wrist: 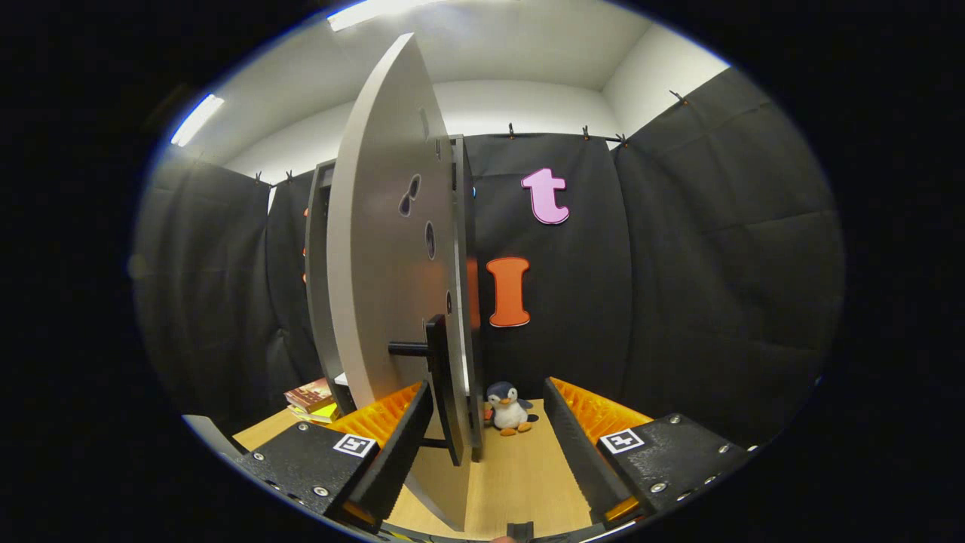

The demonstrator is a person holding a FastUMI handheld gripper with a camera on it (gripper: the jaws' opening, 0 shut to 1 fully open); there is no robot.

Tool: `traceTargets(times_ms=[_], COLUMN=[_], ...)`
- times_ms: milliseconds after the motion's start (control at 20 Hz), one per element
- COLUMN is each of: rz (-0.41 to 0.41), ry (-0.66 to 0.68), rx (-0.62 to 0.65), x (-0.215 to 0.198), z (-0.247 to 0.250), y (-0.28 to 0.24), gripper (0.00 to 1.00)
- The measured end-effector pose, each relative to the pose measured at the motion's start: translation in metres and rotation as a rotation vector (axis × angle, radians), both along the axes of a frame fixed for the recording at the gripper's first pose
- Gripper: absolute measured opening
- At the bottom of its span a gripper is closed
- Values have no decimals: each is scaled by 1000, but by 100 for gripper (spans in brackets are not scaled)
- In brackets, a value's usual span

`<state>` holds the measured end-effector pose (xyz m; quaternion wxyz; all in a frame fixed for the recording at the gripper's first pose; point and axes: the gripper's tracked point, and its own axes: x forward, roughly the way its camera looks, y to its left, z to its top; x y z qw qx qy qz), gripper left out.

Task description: Open the shoe cabinet door, grab the shoes and put them into the shoe cabinet, then close the shoe cabinet door.

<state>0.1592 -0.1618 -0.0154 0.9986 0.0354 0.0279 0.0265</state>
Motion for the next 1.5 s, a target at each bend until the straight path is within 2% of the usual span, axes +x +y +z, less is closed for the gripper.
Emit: traceTargets(times_ms=[400,900,1250,1500], rz=[56,189,198,192], ry=[-19,-35,-70,-84], rx=[0,-22,-13,13], x=[-1,20,43,84], z=[0,4,8,6], y=[40,156,223,265], gripper=[89,90,91,93])
